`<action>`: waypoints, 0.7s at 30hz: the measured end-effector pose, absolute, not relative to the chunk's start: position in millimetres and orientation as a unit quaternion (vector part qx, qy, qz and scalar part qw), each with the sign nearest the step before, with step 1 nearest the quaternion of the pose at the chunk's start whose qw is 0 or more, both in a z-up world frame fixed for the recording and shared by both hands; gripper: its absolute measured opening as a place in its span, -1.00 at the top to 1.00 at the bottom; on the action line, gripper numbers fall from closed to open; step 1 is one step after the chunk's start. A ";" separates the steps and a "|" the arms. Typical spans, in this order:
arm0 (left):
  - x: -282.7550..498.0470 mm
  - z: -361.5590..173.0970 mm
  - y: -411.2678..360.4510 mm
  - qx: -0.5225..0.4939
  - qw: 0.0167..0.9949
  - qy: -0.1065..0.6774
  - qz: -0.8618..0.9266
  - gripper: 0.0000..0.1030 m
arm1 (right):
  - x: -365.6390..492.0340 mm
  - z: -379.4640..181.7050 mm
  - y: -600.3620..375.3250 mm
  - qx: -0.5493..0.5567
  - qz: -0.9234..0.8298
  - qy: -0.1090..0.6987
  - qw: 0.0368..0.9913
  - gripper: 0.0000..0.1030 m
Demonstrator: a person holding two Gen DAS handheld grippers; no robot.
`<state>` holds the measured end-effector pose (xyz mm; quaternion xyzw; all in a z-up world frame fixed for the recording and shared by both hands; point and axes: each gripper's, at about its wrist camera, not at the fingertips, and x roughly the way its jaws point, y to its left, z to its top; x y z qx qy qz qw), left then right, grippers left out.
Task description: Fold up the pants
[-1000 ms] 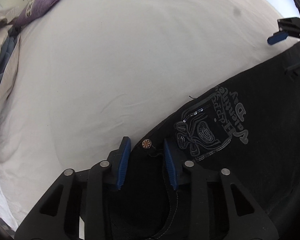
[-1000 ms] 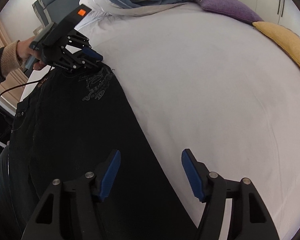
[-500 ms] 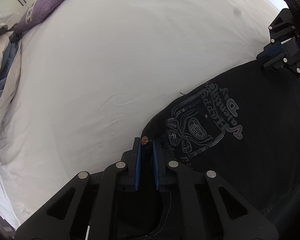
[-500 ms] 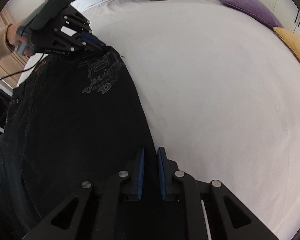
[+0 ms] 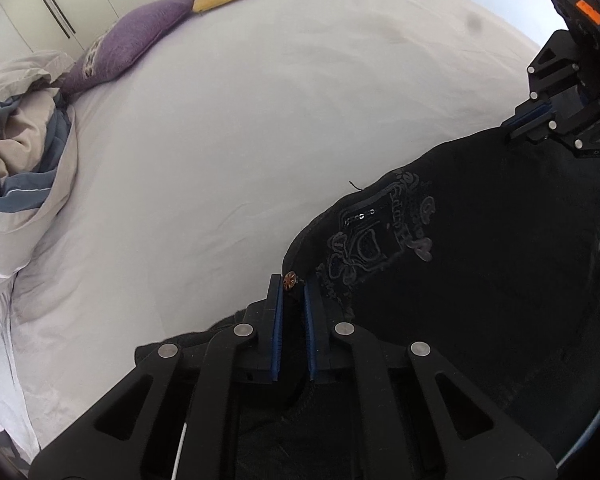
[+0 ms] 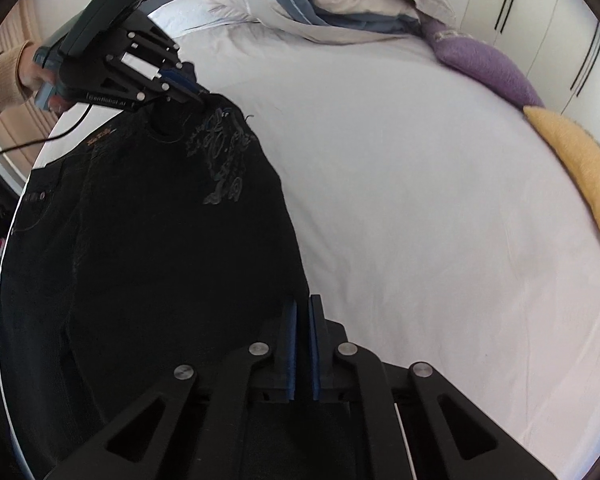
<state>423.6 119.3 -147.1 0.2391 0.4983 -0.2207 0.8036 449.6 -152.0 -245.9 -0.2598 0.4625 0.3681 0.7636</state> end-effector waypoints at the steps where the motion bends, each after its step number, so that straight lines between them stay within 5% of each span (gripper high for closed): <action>1: 426.9 -139.0 117.0 0.241 0.805 0.494 -0.224 0.85 | 442.4 -243.7 -149.9 -0.269 0.368 0.457 0.764 0.89; 21: 228.0 -164.0 148.9 0.320 0.781 0.473 -0.253 0.85 | 264.1 -260.1 -79.4 -0.569 0.384 0.336 0.645 0.91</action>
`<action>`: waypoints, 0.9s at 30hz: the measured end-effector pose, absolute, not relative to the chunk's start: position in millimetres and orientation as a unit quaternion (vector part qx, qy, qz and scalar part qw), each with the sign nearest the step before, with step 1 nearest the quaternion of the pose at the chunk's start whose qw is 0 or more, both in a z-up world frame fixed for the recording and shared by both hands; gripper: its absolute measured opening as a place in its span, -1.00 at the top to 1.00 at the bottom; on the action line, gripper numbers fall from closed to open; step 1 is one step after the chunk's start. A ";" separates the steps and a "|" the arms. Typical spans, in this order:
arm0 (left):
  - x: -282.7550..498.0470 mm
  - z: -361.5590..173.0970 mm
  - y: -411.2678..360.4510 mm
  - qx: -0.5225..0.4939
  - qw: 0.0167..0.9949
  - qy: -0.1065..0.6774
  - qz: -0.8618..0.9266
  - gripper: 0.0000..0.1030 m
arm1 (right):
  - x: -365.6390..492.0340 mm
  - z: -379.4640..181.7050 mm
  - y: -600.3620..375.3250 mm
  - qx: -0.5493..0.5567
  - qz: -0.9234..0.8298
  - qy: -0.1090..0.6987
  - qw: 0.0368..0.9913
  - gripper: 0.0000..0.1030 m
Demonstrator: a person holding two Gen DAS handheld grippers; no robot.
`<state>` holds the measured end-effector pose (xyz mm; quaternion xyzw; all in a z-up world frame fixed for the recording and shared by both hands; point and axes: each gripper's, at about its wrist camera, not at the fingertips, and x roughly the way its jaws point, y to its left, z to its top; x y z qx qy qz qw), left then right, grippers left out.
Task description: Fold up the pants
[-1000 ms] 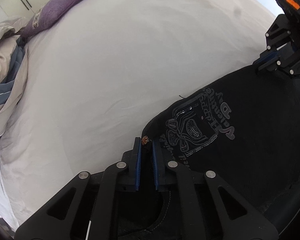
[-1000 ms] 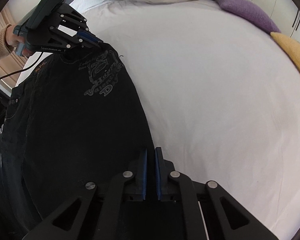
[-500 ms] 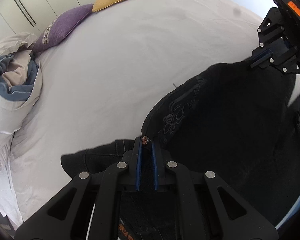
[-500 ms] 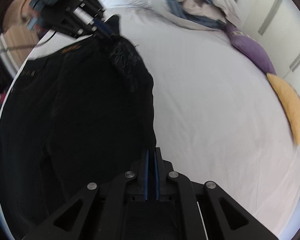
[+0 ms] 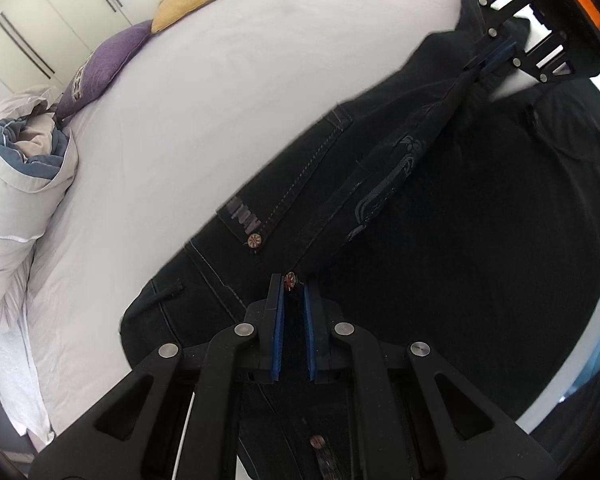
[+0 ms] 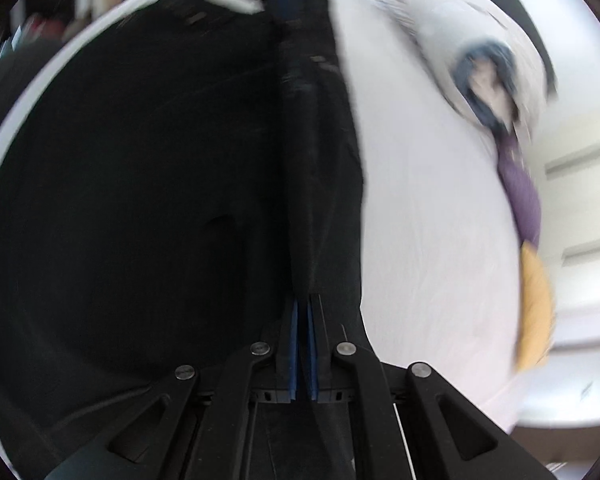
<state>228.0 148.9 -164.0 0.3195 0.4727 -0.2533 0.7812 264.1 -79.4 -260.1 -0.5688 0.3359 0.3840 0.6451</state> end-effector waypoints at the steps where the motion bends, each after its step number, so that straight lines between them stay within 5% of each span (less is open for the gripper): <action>1: 221.6 -167.2 149.9 0.325 0.779 0.473 -0.252 0.85 | 252.9 -264.9 -74.3 -0.591 0.388 0.326 0.628 0.91; 27: 99.0 -218.7 203.5 0.385 0.746 0.477 -0.259 0.86 | 142.3 -302.1 -17.4 -0.714 0.457 0.207 0.488 0.91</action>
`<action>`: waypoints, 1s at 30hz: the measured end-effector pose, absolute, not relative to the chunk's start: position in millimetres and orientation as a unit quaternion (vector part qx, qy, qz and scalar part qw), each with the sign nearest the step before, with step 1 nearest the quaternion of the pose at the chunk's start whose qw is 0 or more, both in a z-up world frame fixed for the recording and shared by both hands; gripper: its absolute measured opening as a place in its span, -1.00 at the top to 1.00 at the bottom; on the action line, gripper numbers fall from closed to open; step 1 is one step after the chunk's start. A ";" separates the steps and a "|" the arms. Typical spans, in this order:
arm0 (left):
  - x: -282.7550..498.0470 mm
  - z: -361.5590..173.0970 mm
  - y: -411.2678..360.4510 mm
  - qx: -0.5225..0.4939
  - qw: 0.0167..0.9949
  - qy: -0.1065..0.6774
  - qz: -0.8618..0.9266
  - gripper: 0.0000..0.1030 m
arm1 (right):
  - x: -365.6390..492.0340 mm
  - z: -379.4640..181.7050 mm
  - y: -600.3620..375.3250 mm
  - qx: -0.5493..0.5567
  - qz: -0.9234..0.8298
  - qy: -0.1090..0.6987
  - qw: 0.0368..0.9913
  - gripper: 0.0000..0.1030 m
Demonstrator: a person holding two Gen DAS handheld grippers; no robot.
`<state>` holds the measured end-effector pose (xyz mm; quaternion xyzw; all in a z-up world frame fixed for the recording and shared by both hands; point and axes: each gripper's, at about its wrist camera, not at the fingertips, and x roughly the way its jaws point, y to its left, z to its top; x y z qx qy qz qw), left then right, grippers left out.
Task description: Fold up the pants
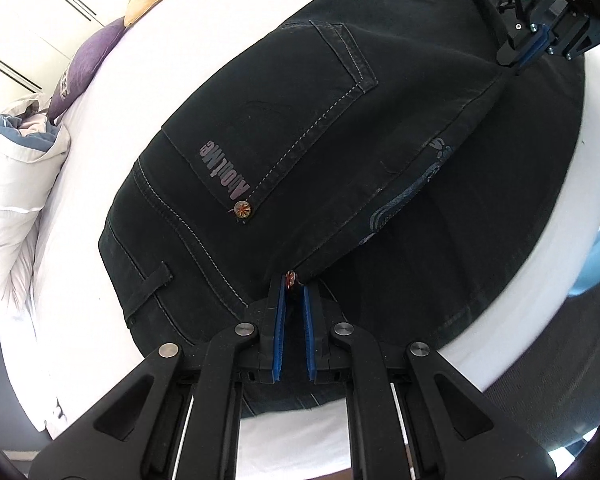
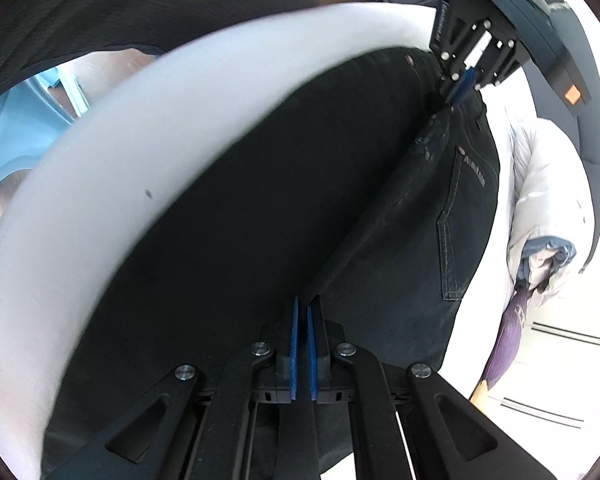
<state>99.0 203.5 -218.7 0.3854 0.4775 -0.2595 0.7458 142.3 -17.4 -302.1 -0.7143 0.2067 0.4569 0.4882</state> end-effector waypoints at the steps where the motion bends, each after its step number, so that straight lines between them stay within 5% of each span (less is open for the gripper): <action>1: 95.1 -220.9 205.1 0.390 0.744 0.477 -0.260 0.86 | 140.1 -301.0 -17.4 -0.713 0.459 0.206 0.488 0.91; 30: 10.9 -229.7 278.9 0.350 0.770 0.484 -0.226 1.00 | 101.9 -302.4 -0.4 -0.701 0.464 0.196 0.505 0.91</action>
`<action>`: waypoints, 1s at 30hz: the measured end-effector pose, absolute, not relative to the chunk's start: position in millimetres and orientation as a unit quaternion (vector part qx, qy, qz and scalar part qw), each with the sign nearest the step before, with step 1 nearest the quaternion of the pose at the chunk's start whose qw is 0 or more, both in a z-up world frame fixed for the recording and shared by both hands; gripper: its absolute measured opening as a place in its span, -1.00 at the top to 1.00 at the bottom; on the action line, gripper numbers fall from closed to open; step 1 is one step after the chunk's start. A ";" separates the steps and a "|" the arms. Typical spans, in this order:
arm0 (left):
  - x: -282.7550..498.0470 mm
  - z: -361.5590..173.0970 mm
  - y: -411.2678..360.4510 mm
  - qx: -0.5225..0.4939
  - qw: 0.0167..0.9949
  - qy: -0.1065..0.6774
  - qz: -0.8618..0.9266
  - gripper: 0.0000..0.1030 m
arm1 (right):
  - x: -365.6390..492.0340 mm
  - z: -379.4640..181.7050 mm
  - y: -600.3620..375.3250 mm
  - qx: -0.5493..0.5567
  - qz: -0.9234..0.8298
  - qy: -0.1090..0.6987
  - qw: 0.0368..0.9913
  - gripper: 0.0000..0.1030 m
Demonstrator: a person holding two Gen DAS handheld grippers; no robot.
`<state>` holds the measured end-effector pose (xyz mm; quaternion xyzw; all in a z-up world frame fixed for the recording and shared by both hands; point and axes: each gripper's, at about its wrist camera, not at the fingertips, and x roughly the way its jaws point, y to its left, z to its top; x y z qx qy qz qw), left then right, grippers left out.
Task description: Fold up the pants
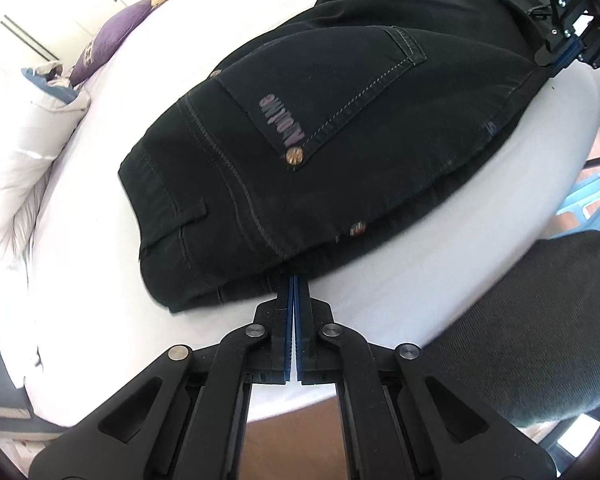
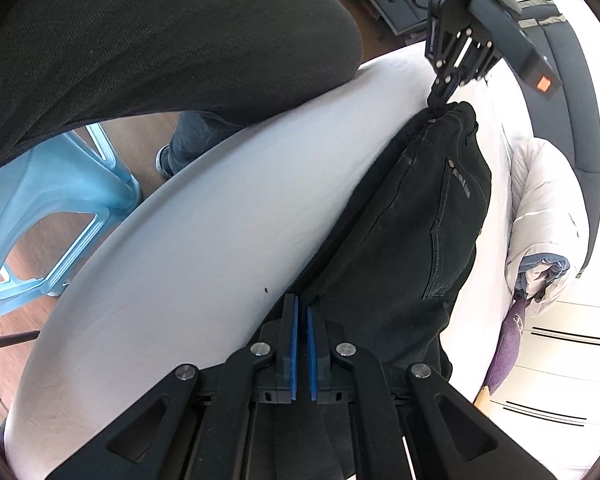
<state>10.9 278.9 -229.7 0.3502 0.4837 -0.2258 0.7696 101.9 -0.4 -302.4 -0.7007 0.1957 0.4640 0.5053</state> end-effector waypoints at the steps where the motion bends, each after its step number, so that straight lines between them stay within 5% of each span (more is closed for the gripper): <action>1: 7.6 -227.0 283.6 0.345 0.772 0.485 -0.223 1.00 | 101.5 -302.9 0.0 -0.701 0.463 0.195 0.506 0.91; 17: 42.6 -188.2 231.2 0.265 0.819 0.455 -0.230 1.00 | 89.4 -311.3 -3.6 -0.708 0.449 0.183 0.513 0.91; 30: 107.8 -242.4 225.5 0.245 0.808 0.496 -0.202 1.00 | 87.2 -317.7 -9.6 -0.677 0.444 0.205 0.550 0.82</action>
